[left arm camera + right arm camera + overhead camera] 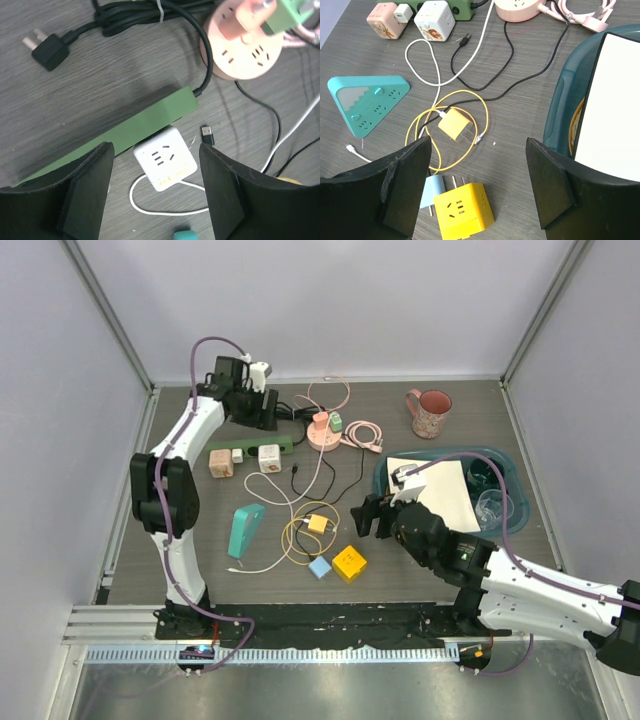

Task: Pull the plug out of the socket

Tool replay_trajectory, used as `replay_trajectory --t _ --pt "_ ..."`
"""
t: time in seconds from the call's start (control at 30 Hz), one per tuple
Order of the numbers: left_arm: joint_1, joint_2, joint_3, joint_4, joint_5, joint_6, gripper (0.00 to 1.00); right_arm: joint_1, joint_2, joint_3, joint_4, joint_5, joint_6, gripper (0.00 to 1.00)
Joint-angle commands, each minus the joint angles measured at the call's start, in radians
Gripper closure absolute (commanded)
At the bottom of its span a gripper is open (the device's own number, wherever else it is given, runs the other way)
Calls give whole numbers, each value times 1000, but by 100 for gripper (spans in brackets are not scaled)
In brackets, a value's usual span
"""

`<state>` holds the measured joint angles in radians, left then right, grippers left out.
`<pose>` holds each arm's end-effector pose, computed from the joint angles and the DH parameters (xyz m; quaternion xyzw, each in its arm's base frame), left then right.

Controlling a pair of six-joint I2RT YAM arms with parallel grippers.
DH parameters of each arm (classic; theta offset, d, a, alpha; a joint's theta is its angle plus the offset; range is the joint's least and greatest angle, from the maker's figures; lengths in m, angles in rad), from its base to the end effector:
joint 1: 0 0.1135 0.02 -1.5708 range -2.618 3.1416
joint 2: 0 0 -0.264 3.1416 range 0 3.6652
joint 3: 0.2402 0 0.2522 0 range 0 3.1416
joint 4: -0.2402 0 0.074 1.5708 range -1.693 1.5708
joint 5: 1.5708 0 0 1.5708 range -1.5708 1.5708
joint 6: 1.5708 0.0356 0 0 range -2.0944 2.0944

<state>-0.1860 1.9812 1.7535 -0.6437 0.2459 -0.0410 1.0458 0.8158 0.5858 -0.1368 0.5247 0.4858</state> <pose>0.4381 -0.0913 0.2757 0.1095 0.9269 -0.1530 0.3248 0.1102 0.1547 0.2707 -0.0788 0.8056 0.2250 0.5424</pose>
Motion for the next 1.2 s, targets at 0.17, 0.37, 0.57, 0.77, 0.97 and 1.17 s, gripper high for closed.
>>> replay_trajectory --t 0.17,0.37,0.57,0.77,0.97,1.17 --pt "16 22 40 -175 116 535 29 3 0 20 14 20 -9 20" --pt "79 15 -8 -111 179 581 30 5 35 36 39 14 -29 20" --pt "100 41 -49 -109 156 658 30 5 55 20 80 20 -46 20" --pt "99 73 -42 -79 190 671 31 5 77 17 121 -2 -65 20" --pt "97 142 24 -118 147 711 33 3 63 17 131 11 -91 20" --pt "97 185 29 -113 127 763 36 3 37 25 132 23 -122 19"
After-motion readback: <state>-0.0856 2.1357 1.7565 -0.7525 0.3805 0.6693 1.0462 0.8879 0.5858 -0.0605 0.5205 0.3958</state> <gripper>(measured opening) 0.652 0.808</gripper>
